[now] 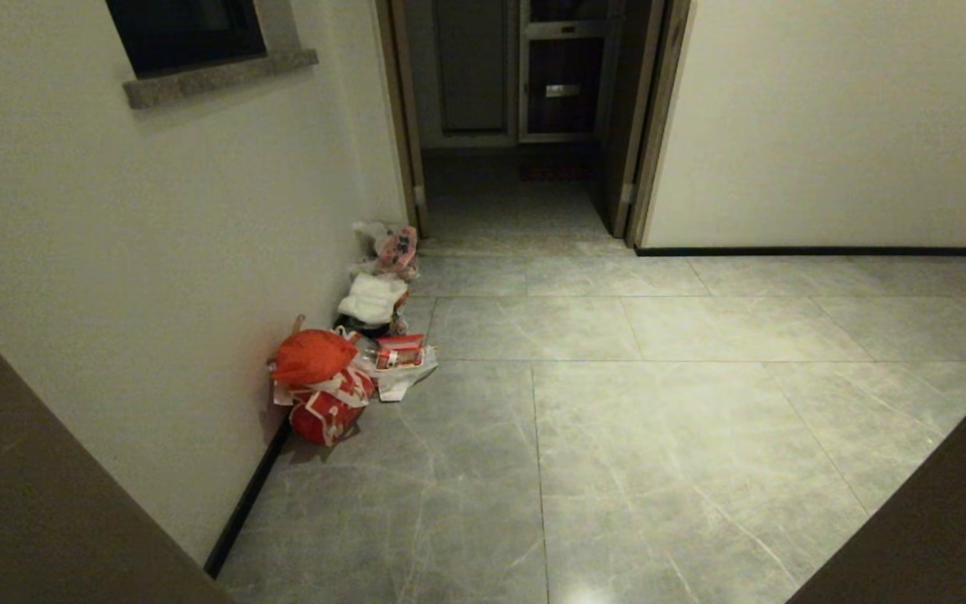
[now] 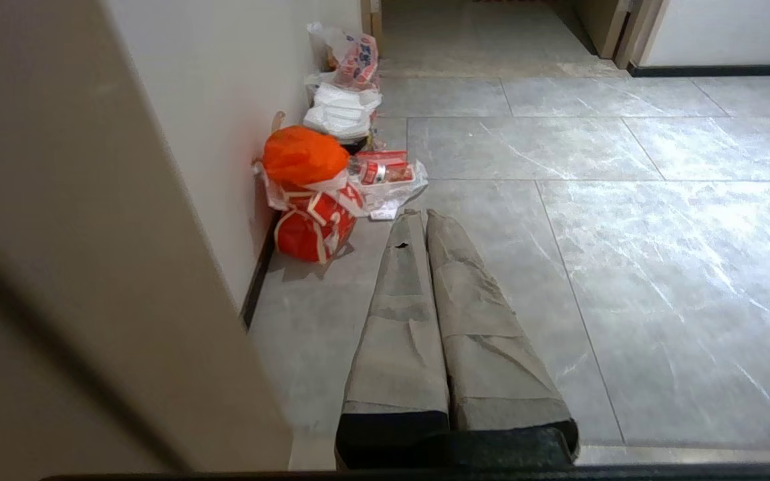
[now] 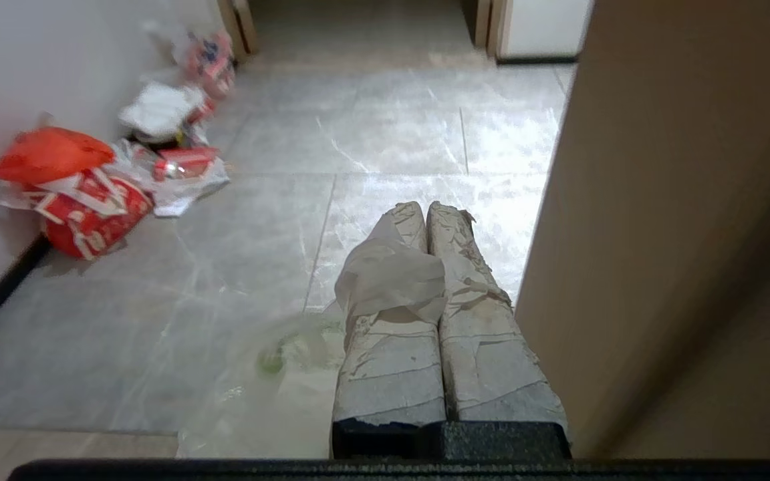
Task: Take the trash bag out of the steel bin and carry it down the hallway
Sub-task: Put the trash bag at the door
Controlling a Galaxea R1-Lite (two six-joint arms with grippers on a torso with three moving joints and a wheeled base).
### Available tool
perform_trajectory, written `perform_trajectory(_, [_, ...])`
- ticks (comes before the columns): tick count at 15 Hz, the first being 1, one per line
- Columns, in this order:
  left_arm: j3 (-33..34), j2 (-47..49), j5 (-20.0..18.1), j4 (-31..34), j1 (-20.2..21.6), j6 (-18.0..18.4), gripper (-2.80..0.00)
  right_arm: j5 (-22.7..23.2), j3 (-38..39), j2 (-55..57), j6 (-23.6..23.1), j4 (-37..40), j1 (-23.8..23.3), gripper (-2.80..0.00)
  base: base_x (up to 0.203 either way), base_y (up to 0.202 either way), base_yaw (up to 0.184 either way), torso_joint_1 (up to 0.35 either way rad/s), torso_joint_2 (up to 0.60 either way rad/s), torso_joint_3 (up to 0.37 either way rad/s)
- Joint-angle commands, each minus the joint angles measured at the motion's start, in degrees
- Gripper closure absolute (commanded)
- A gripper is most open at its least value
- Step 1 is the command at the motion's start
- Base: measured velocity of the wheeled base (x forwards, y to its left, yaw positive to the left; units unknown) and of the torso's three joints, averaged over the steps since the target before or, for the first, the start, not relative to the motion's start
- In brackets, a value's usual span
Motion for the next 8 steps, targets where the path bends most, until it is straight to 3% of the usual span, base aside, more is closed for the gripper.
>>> perform_trajectory(1, [0.1,0.0,0.0,-0.1,0.0,0.0,0.00,0.0,0.2,0.0,0.0,-0.1,0.0,0.00,0.196,0.000,0.001,0.003,0.00,0.002])
perform_trajectory(8, [0.1,0.0,0.0,-0.1,0.0,0.0,0.00,0.0,0.2,0.0,0.0,-0.1,0.0,0.00,0.193,0.000,0.001,0.002,0.00,0.003])
